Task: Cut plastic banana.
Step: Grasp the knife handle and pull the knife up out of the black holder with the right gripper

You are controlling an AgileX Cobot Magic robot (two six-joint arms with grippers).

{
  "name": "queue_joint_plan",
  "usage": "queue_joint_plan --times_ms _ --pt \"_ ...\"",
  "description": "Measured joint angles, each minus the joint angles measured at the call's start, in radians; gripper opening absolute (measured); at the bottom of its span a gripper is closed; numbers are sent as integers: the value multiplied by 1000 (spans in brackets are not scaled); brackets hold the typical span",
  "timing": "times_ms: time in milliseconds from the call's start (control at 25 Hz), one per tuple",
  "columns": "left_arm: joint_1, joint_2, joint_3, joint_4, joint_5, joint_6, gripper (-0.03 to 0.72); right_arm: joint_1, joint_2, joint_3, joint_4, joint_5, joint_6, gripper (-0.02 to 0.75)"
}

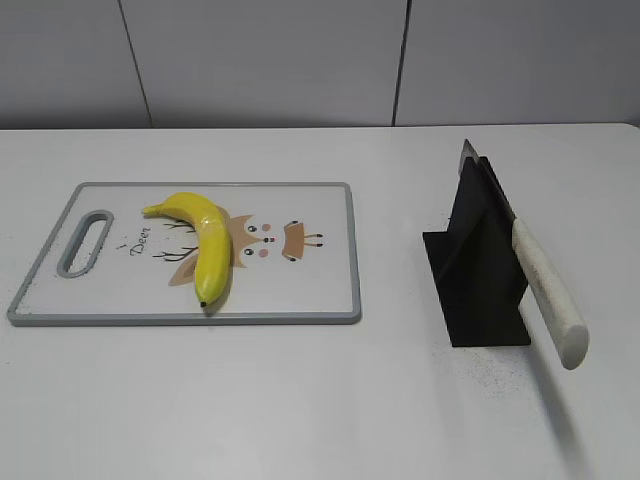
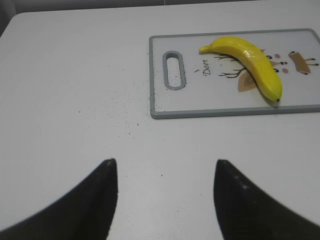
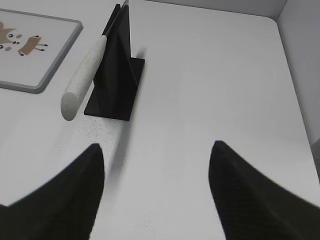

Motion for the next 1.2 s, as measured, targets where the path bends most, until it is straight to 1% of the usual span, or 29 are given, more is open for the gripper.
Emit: queue_joint_plan --times_ms 240,400,760,1040,1200 --pt "0 0 0 0 0 0 593 0 0 -5 -4 -15 0 495" --pt "0 0 0 2 0 1 588 0 51 -54 -4 -55 0 484" --pt "0 0 0 -9 0 5 580 -1 439 -211 14 -29 0 449" --pt "0 0 0 -9 0 5 580 -1 755 -360 115 106 1 435" --pt "0 0 0 -9 0 5 580 -1 909 -411 179 156 4 435"
